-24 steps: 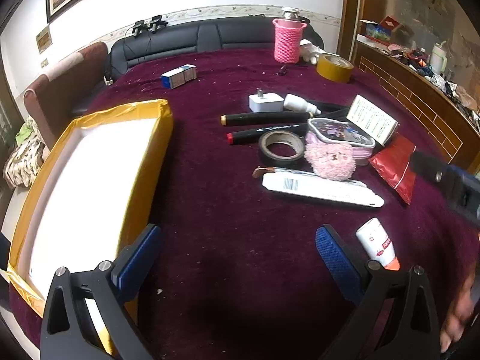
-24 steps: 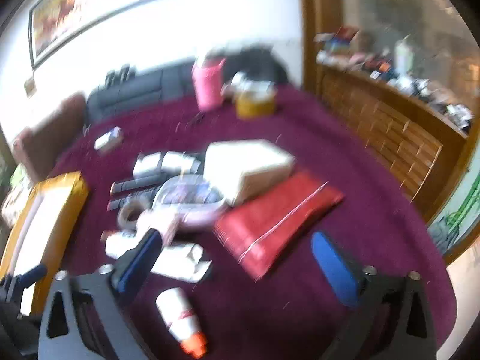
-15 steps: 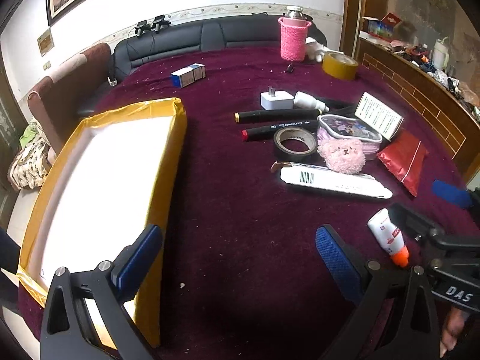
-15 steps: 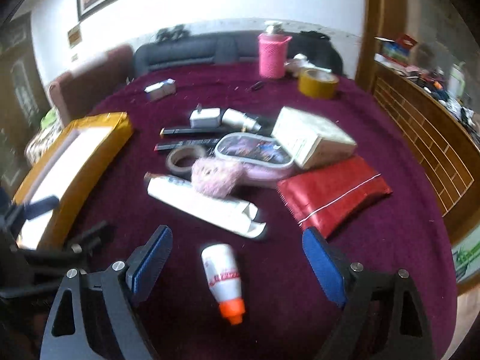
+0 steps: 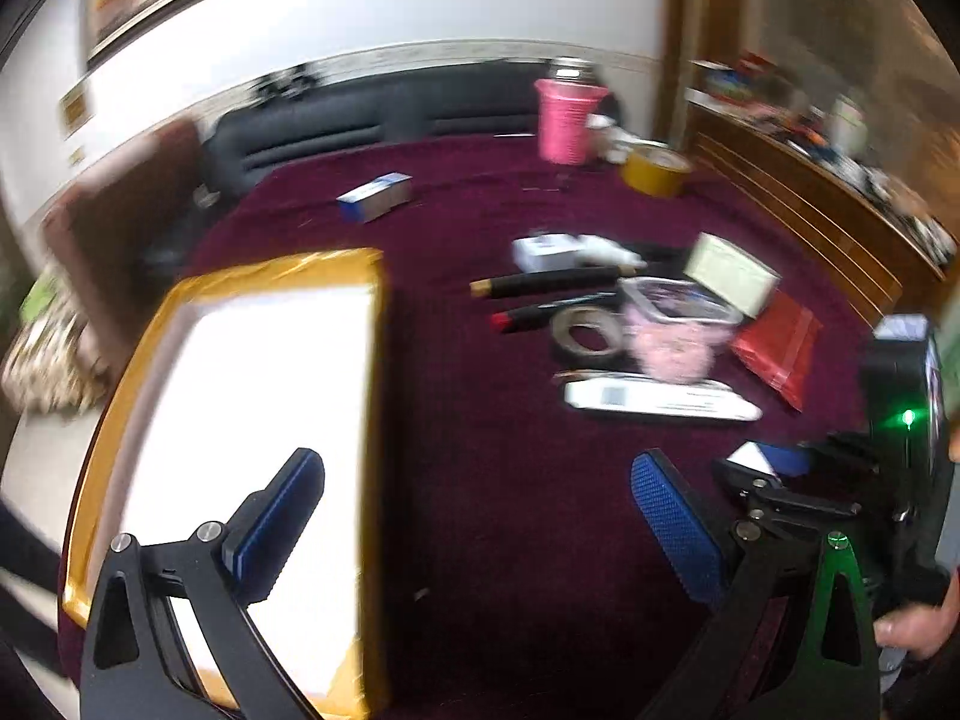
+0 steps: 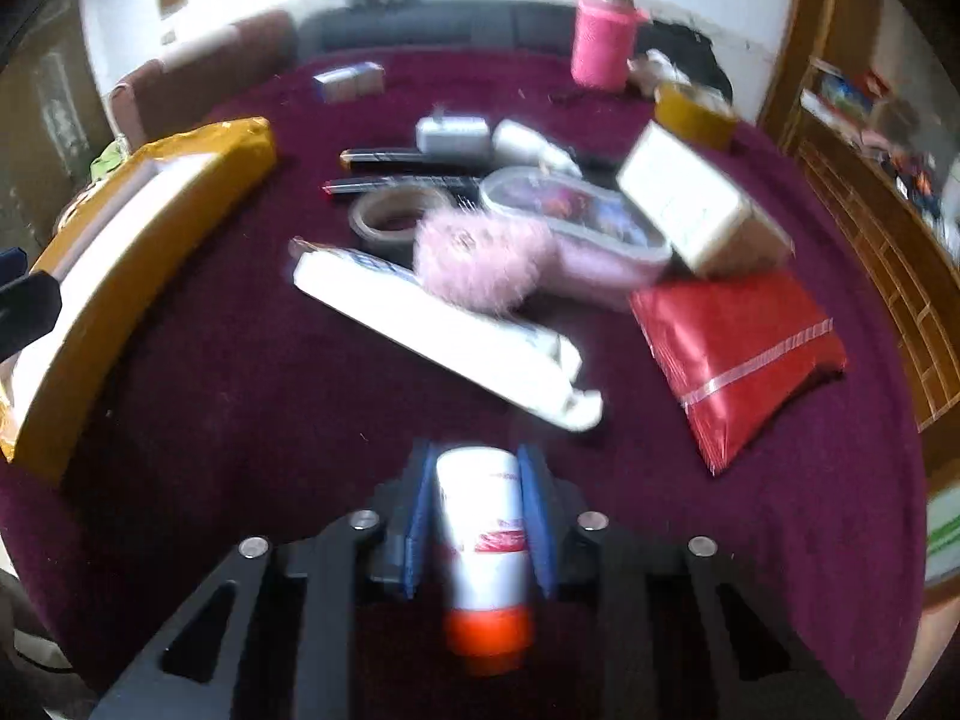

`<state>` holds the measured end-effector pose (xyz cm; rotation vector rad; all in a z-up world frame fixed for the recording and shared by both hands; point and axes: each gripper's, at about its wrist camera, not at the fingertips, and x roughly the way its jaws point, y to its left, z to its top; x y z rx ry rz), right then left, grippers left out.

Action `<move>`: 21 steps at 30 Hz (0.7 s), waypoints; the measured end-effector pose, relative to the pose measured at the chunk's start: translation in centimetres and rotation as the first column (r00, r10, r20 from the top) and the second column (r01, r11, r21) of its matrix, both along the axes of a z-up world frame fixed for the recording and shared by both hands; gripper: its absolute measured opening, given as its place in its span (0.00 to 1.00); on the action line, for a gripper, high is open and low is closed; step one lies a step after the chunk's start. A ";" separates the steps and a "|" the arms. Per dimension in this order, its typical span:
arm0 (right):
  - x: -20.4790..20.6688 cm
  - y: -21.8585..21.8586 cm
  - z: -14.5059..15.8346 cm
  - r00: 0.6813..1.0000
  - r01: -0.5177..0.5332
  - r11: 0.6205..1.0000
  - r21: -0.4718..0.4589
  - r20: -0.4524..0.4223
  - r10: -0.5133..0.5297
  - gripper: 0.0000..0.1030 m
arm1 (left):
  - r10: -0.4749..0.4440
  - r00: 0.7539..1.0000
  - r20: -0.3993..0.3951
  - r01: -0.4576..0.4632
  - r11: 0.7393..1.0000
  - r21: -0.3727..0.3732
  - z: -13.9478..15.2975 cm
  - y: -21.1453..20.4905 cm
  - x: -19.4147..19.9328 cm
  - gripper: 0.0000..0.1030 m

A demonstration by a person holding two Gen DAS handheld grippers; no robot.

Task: Organize objects
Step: 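Hold the orange-capped white bottle in the right tool while the left tool reaches toward the pink fluffy toy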

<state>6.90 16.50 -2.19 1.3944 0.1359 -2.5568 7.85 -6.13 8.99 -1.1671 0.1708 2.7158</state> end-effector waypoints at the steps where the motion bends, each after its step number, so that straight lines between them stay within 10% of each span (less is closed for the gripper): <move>1: 0.3 0.9 0.1 1.000 0.008 1.000 -0.017 0.008 -0.008 0.28 | -0.030 1.000 -0.006 0.030 0.999 -0.017 0.0 0.8 -0.2 0.99; 7: 1.0 5.4 0.0 0.997 0.073 0.989 -0.131 0.040 -0.069 0.28 | -0.385 0.923 -0.021 0.376 0.911 -0.167 -2.2 8.4 -3.1 0.99; 12: 1.3 7.6 0.0 0.994 0.100 0.974 -0.204 0.061 -0.089 0.28 | -0.402 0.912 0.075 0.405 0.863 -0.302 -6.7 11.5 -6.7 0.99; 21: 1.1 8.3 0.0 0.996 0.087 0.961 -0.261 0.049 -0.076 0.28 | -0.546 0.805 0.231 0.577 0.811 -0.095 -5.4 10.4 -3.9 0.52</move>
